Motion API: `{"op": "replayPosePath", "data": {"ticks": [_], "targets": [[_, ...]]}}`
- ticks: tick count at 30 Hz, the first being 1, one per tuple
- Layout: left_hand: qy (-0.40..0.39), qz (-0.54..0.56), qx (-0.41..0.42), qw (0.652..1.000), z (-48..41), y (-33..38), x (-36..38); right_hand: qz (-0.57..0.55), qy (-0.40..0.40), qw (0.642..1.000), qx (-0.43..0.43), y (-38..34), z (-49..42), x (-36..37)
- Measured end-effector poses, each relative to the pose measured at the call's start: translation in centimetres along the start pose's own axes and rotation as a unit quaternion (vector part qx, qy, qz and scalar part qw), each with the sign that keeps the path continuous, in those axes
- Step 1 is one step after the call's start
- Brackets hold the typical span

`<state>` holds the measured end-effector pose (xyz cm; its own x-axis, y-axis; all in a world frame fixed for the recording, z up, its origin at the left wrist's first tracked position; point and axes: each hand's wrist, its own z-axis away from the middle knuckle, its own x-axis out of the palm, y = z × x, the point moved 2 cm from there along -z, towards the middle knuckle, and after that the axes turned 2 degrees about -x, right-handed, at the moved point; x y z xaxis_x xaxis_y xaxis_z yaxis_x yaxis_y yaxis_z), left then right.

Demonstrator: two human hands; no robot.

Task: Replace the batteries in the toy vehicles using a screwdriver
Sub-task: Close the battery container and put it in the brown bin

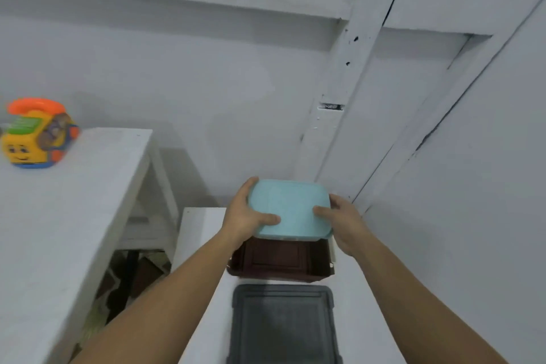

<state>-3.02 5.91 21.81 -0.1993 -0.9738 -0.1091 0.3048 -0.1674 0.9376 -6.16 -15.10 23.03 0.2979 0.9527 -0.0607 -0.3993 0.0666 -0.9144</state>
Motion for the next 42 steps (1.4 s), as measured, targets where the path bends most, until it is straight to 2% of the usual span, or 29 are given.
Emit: {"op": "replayPosePath", "data": {"ticks": [9,15,24,29,32,35,37,40,42], "targets": [[0.005,-0.027,-0.103,0.994,-9.0,-12.7,5.0,0.049,-0.014,0.992,0.112,13.3,-10.7,-1.0],[0.000,-0.078,-0.138,0.987,-12.0,-18.2,5.8,0.069,-0.015,0.984,0.164,19.2,-13.8,0.1],[-0.003,-0.104,-0.162,0.981,-12.8,-20.6,5.7,0.131,0.005,0.979,0.159,20.8,-14.8,0.9],[-0.002,-0.171,-0.140,0.975,-12.2,-19.4,4.9,0.183,-0.006,0.974,0.131,19.3,-13.6,0.4],[0.037,-0.217,-0.069,0.973,-10.5,-17.4,4.2,0.223,-0.010,0.971,0.082,17.1,-11.4,-0.2],[0.131,-0.227,0.010,0.965,-7.0,-16.0,3.4,0.237,0.010,0.971,0.013,15.7,-8.2,-1.5],[0.186,-0.205,0.033,0.960,-4.2,-16.2,2.9,0.231,0.047,0.972,-0.023,15.8,-5.8,-2.8],[0.260,-0.182,0.046,0.947,-0.5,-18.3,2.7,0.193,0.116,0.974,-0.014,18.0,-2.6,-5.1],[0.293,-0.199,0.014,0.935,1.4,-20.8,2.9,0.161,0.152,0.975,0.024,20.5,-1.0,-6.1]]}}
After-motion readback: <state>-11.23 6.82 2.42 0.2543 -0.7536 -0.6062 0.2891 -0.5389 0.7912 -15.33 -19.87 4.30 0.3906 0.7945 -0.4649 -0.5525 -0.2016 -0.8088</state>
